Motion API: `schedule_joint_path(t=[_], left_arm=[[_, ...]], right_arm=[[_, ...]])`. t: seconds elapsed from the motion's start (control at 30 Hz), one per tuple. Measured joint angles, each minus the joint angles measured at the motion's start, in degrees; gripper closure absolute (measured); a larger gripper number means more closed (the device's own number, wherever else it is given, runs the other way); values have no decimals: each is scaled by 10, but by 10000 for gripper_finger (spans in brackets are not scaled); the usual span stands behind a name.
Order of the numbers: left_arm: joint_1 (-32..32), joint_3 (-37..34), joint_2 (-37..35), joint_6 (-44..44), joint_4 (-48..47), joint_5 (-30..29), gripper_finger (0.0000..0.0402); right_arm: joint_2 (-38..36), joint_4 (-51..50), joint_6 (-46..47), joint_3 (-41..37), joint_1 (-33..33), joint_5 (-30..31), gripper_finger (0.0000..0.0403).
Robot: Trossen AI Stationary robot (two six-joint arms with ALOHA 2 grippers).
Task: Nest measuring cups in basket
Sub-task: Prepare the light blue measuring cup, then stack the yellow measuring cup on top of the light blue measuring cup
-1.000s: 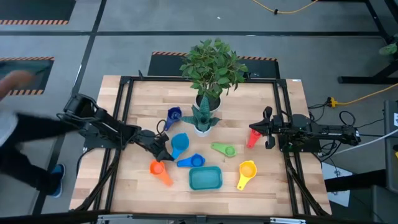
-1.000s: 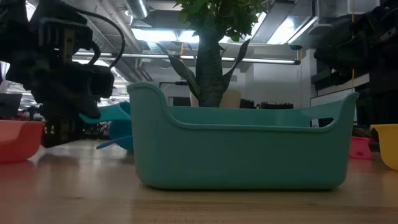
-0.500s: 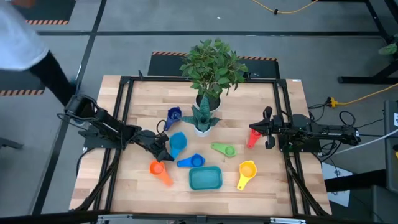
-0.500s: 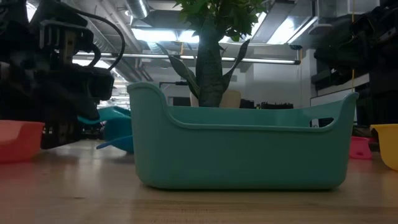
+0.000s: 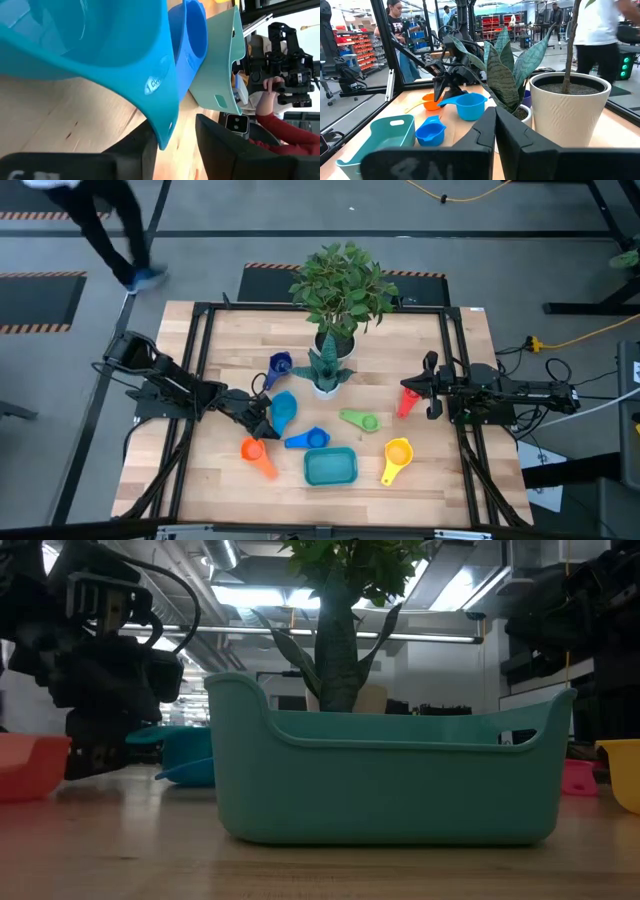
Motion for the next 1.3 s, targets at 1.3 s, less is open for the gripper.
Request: schedule_joint_path(t=[1.3], left_arm=[[77,0,-7,-107,-31,158,266]], right_arm=[[0,0,0,0,0,0,386]])
